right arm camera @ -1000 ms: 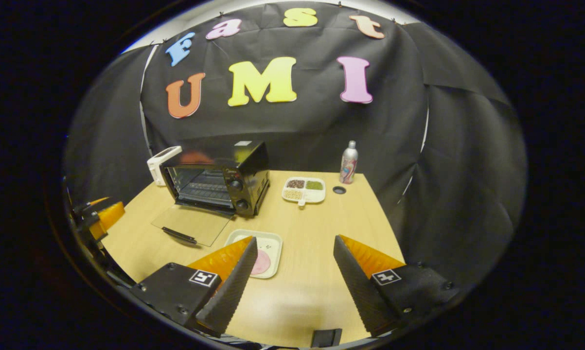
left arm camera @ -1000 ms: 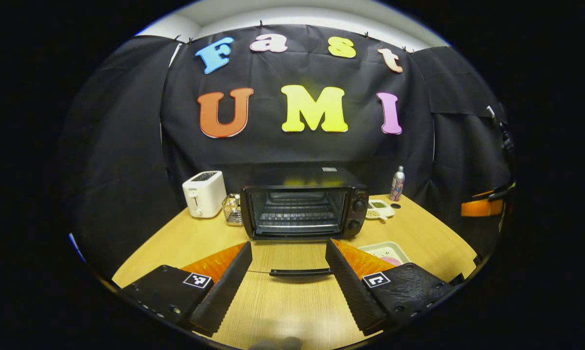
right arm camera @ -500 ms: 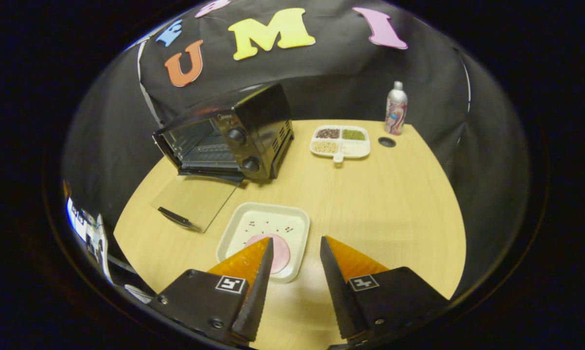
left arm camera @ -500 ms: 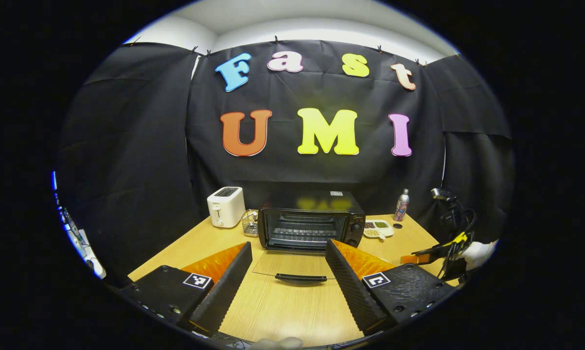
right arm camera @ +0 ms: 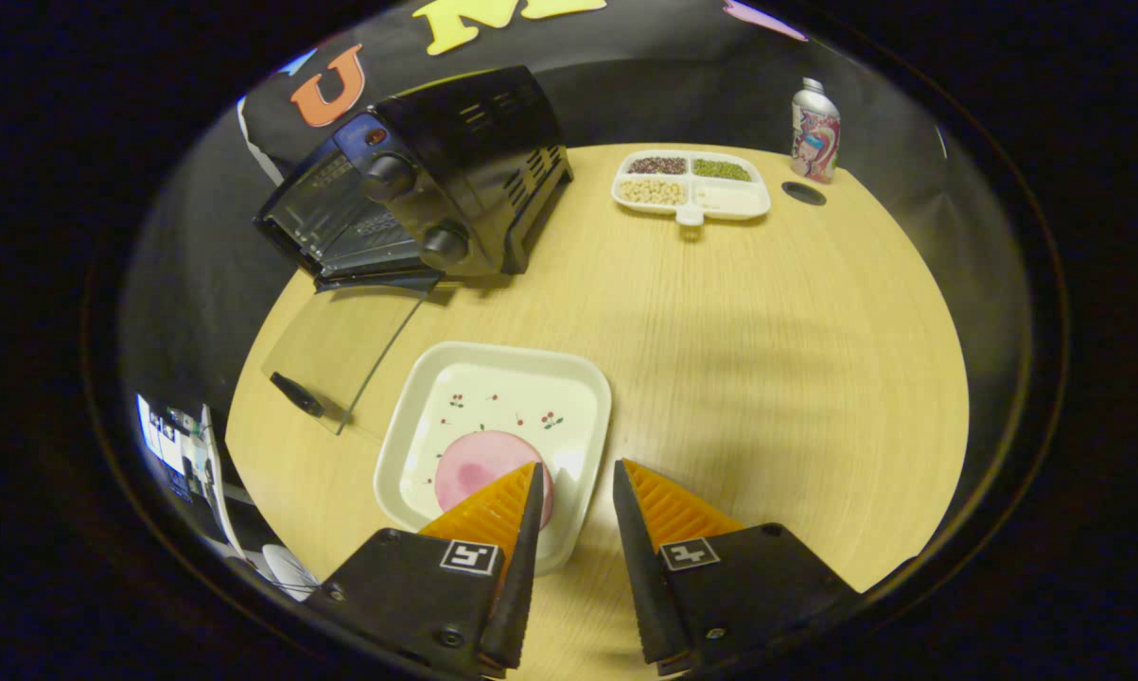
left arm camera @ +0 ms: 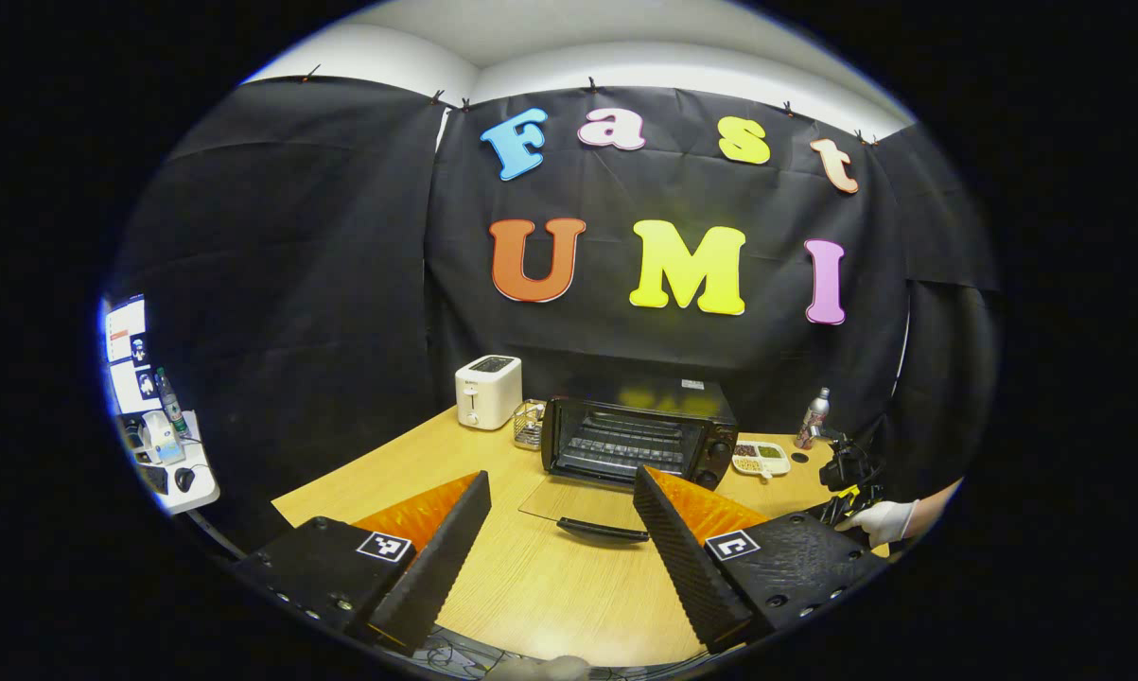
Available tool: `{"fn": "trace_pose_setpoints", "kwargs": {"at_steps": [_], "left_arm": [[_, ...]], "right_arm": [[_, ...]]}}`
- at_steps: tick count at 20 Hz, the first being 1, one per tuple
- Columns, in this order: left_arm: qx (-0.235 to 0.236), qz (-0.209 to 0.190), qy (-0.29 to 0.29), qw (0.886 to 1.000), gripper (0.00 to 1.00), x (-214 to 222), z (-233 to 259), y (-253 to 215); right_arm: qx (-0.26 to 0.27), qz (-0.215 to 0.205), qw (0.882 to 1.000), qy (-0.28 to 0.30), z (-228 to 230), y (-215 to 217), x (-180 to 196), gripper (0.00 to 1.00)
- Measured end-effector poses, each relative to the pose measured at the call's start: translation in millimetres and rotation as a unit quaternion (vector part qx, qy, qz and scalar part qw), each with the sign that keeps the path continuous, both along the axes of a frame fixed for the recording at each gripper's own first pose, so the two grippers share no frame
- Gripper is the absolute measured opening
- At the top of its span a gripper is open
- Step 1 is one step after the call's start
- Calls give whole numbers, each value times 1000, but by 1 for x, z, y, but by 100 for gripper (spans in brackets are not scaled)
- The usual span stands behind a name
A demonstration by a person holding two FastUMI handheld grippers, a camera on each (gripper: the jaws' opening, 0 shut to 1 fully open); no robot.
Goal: Open the electric oven with the left hand, put the food in, and close the electric oven.
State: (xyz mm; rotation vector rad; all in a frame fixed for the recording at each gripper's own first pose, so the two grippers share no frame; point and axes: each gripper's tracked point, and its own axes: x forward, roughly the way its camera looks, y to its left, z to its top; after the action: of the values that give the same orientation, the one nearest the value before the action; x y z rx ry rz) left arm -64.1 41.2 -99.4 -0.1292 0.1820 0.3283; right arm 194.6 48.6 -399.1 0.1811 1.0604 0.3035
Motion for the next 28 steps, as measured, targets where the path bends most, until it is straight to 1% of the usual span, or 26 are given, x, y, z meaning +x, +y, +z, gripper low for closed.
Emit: {"fn": "trace_pose_setpoints", "kwargs": {"at_steps": [3,4,5,7,8,10,12,13,14,15,16,18,19,21,22,23,25,26,27,28], "left_arm": [[0,1,-4,1000,97,-8,0,14],[-2,-2,-5,1000,97,-10,-2,18],[-3,-2,-5,1000,97,-12,-3,24],[-9,-4,-5,1000,96,-14,-8,34],[-13,-7,-5,1000,96,-15,-10,37],[-16,-10,0,1000,96,-14,-16,43],[-15,-12,3,1000,95,-12,-20,49],[-13,-13,2,1000,96,-12,-20,50],[-12,-16,3,1000,96,-12,-21,50],[-10,-18,3,1000,96,-11,-22,50],[-9,-20,1,1000,96,-9,-21,53],[-7,-19,2,1000,95,-5,-21,58],[-7,-20,5,1000,95,-4,-21,58],[-6,-23,4,1000,96,0,-19,57],[-6,-26,4,1000,96,1,-18,56],[-4,-29,5,1000,96,3,-17,55],[-1,-34,6,999,96,7,-18,53],[-3,-37,7,999,96,9,-18,51],[-4,-40,8,999,96,12,-19,49],[-6,-43,9,999,96,14,-18,47]], "right_arm": [[-15,-16,1000,15,-1,-2,4,38],[-19,-17,999,26,-2,1,1,29],[-32,-19,999,26,-7,-1,5,25],[-52,-18,998,39,-4,-5,3,18],[-56,-15,997,48,-5,-3,4,17],[-52,-24,996,69,-5,-2,4,11],[-39,-40,994,91,-6,-3,5,9],[-35,-45,993,99,-6,-3,7,5],[-34,-45,993,104,-6,-2,7,3],[-32,-43,993,105,-6,-3,7,6],[-28,-41,993,104,-5,-3,7,2],[-5,-50,993,108,-4,-2,8,1],[11,-57,992,111,-7,0,6,4],[50,-69,989,122,-5,0,1,4],[71,-79,986,125,-5,1,-1,4],[91,-88,984,124,-3,2,-1,1],[129,-110,978,124,0,1,-6,1],[147,-122,974,122,3,0,-8,4],[160,-132,971,120,5,1,-8,1],[174,-141,968,114,9,1,-8,1]]}}
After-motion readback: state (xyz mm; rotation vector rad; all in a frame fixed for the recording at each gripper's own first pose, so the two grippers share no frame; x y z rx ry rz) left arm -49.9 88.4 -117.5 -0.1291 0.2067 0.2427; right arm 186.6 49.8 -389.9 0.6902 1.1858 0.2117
